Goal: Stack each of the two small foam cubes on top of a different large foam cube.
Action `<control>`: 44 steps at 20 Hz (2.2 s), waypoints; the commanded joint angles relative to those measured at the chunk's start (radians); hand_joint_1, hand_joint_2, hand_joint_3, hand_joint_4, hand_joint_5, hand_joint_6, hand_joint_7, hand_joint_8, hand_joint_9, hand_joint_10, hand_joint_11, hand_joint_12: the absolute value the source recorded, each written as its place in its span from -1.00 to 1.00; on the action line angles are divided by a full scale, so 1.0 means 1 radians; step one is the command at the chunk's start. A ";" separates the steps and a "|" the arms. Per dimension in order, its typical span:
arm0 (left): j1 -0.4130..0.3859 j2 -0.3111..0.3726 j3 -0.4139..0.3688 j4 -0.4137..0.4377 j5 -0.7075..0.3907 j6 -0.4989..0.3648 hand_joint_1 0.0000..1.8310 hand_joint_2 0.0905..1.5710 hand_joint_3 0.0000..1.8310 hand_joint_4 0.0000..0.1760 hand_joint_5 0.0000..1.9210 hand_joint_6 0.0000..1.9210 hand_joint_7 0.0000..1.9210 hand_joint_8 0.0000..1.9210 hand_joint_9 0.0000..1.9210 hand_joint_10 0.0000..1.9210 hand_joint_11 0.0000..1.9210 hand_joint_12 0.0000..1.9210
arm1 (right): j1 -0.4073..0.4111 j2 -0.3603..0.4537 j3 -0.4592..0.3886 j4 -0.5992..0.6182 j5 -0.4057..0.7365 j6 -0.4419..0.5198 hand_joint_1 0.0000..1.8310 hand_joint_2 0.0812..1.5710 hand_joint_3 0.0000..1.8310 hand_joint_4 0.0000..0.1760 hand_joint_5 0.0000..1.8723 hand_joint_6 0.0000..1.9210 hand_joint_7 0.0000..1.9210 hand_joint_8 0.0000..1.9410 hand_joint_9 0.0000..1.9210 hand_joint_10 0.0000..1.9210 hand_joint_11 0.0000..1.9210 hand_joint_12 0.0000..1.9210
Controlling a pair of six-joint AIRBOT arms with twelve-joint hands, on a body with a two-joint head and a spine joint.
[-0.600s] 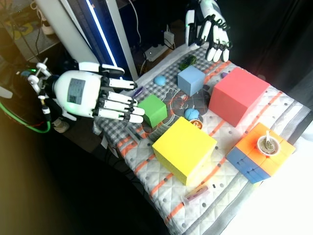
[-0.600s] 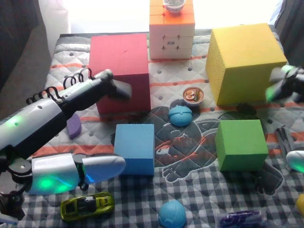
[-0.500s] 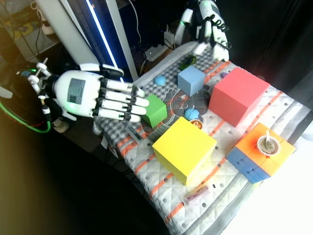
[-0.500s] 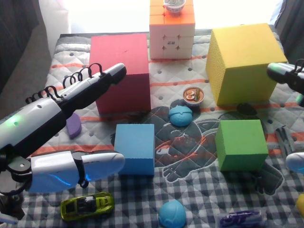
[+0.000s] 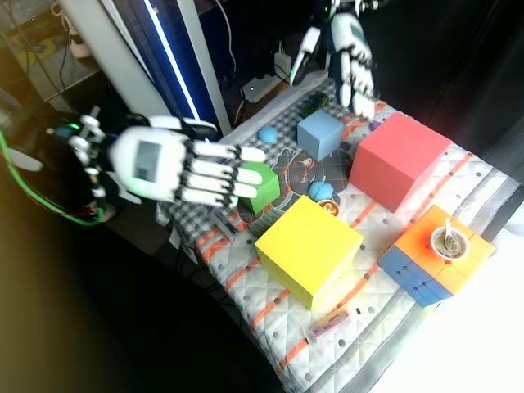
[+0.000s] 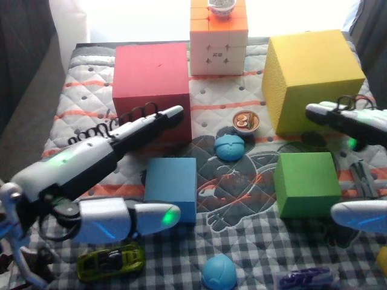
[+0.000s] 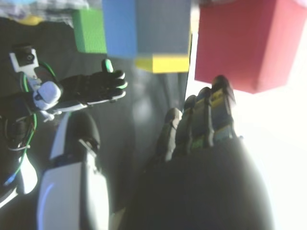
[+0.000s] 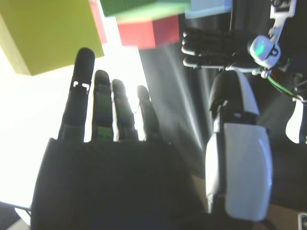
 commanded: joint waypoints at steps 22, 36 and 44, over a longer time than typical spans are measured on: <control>-0.097 -0.067 0.020 -0.031 0.027 0.167 0.36 0.84 -1.00 -1.00 -0.60 0.97 -0.74 0.96 -0.64 0.99 -0.87 0.82 | 0.107 -0.046 0.039 -0.017 -0.059 0.005 0.41 0.65 -0.98 -1.00 -0.45 0.58 -0.35 0.70 -0.33 0.82 -0.32 1.00; -0.290 0.069 -0.024 0.119 -0.024 0.176 0.19 0.77 -0.99 -1.00 -0.56 0.84 -0.67 0.77 -0.72 0.33 -1.00 0.19 | 0.284 0.100 0.037 -0.125 0.045 0.005 0.40 0.67 -0.99 -1.00 -0.56 0.66 -0.33 0.67 -0.22 0.82 -0.12 1.00; -0.463 0.048 0.063 0.016 0.125 0.292 0.92 0.42 -1.00 -1.00 -0.89 -0.04 -0.88 0.34 -0.38 0.58 -0.23 0.71 | 0.487 0.054 0.128 -0.072 -0.144 0.005 0.42 0.63 -0.96 -1.00 -0.50 0.75 -0.34 0.58 -0.27 0.70 -0.20 1.00</control>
